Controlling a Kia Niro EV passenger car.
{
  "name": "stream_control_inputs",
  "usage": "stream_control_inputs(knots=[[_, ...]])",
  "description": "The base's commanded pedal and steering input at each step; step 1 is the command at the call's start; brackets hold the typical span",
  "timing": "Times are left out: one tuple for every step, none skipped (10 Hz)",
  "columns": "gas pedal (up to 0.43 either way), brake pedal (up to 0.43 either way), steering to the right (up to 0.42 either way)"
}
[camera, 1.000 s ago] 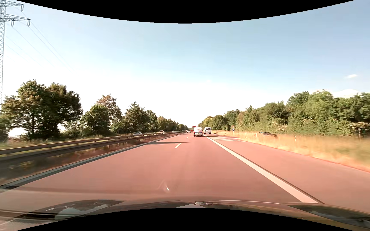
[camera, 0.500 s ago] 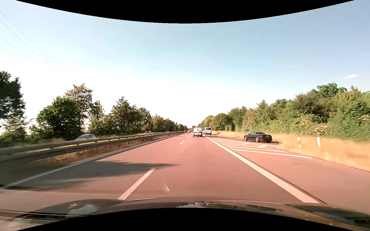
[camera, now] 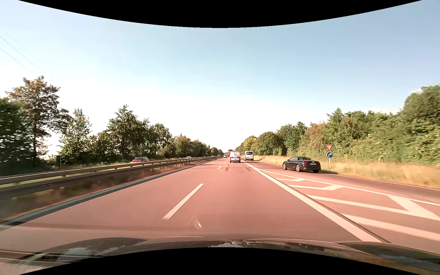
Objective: Follow the waypoints while adhering to traffic rules and regulations
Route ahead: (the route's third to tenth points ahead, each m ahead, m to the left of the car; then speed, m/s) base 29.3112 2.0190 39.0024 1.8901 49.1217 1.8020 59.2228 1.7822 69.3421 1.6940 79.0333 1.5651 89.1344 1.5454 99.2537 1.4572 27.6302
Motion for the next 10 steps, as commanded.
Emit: stream_control_inputs(knots=[[0.22, 0.006, -0.003], [0.22, 0.006, -0.002], [0.22, 0.006, -0.002], [0.22, 0.006, -0.002], [0.22, 0.006, 0.0], [0.22, 0.006, 0.0], [0.22, 0.006, 0.0], [0.189, 0.006, 0.0], [0.15, 0.006, 0.0], [0.11, 0.006, 0.0]])
